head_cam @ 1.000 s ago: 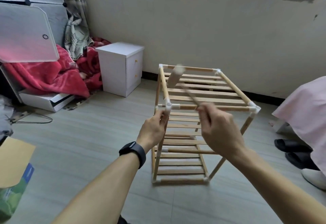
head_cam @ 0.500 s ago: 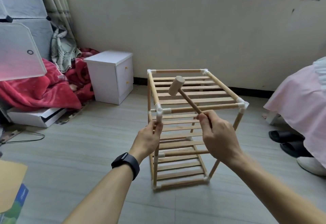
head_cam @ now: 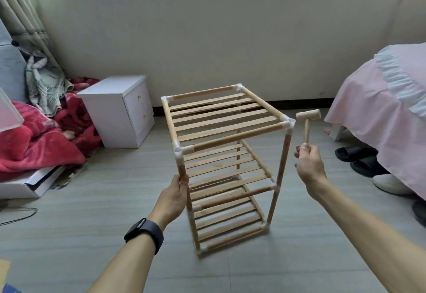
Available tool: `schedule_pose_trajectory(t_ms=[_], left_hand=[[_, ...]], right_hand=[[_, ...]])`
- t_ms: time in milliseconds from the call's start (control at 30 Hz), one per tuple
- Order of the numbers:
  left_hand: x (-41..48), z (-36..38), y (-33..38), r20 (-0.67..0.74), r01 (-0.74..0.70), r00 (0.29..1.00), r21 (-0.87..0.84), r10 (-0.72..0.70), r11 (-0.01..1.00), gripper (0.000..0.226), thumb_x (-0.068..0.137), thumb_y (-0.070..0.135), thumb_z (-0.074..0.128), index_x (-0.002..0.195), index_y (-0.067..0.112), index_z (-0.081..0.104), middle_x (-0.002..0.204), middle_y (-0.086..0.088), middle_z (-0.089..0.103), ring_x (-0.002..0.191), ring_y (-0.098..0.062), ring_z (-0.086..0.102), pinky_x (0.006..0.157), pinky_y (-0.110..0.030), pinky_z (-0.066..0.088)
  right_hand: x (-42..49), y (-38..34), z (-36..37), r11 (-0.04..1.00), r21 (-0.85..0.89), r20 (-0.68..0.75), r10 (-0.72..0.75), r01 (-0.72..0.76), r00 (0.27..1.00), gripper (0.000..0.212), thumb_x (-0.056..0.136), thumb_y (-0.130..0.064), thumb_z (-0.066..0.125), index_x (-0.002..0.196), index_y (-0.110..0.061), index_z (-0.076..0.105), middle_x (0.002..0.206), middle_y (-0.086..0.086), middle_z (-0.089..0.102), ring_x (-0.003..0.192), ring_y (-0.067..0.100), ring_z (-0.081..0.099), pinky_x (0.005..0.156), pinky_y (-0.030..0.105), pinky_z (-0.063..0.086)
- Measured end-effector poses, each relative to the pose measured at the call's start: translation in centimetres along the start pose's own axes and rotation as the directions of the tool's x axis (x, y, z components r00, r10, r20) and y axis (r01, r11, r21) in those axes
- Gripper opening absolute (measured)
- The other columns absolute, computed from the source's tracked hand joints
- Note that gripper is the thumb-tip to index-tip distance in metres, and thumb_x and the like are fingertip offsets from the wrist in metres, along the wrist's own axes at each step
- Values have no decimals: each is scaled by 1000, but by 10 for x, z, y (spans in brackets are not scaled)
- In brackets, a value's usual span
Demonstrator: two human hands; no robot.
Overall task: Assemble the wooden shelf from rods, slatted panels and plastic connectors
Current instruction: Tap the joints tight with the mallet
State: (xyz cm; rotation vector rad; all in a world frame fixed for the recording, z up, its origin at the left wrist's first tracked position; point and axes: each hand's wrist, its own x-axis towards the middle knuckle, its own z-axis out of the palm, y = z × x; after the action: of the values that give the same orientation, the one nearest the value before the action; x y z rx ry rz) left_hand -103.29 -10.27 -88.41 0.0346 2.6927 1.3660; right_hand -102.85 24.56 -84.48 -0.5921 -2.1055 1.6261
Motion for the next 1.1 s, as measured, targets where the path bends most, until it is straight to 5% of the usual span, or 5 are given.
schedule_pose_trajectory(t_ms=[367, 567, 700, 800, 1100], left_hand=[[13, -11, -1, -324, 159, 927, -112, -187, 981, 47, 106, 56, 22, 117, 19, 50, 98, 1, 61, 81, -15, 56, 60, -32, 38], [4, -14, 16, -577, 292, 756, -127, -310, 948, 55, 97, 25, 53, 143, 17, 23, 143, -22, 32, 123, -44, 44, 89, -53, 43], [-14, -3, 57, -743, 12, 659, 162, 114, 987, 75, 84, 19, 66, 149, 12, 30, 159, -21, 19, 143, -41, 29, 116, -56, 29], [-23, 11, 79, -471, -297, 620, 600, 627, 743, 78, 81, 38, 62, 151, 13, 37, 163, -14, 21, 152, -32, 18, 123, -53, 2], [-30, 26, 86, -165, -550, 688, 517, 707, 655, 48, 84, 57, 44, 121, 26, 44, 143, -2, 39, 144, -23, 27, 121, -49, -11]], right_hand=[[-4, -9, 11, 982, 177, 220, 31, -71, 975, 31, 111, -36, 27, 111, -20, 54, 126, 1, 63, 125, 23, 55, 110, 52, 41], [-36, -37, 18, 943, 324, 380, -58, -74, 923, 29, 112, -29, 30, 105, -10, 50, 115, 15, 69, 102, 24, 73, 85, 34, 57], [-65, -43, 12, 950, 284, 546, -48, -130, 837, 29, 112, -30, 30, 101, -12, 50, 109, 13, 75, 98, 26, 75, 88, 42, 57], [-81, -51, 1, 987, 141, 558, -144, 78, 817, 29, 111, -30, 34, 100, -12, 54, 96, 9, 76, 87, 24, 74, 77, 42, 58], [-105, -92, -64, 675, -264, 468, -534, 688, 704, 20, 103, -32, 52, 95, -26, 70, 58, -20, 58, 46, 7, 51, 42, 16, 33]])
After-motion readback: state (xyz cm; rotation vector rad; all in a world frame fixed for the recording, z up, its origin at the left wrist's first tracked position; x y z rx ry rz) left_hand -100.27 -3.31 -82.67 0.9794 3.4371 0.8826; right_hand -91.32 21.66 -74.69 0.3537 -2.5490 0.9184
